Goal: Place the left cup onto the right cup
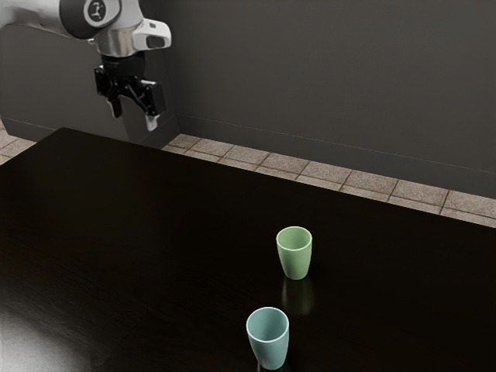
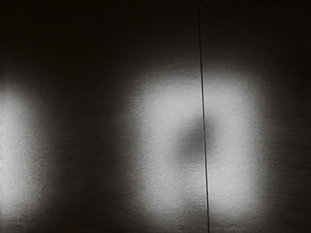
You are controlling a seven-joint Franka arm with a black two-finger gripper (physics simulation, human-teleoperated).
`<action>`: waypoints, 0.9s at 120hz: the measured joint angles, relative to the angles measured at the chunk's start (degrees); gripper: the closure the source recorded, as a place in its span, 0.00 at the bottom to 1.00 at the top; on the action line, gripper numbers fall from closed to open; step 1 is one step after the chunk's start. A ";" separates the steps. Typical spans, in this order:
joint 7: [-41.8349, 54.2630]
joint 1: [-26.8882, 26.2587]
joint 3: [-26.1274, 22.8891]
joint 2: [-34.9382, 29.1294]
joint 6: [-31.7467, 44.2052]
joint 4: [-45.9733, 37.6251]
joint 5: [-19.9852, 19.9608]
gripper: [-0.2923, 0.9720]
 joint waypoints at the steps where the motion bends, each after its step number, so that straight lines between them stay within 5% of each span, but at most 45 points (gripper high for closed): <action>1: 0.00 0.04 -0.01 0.00 0.02 0.00 0.02 0.23; 108: -13.66 -0.16 -10.35 5.09 4.70 -0.19 1.29 0.23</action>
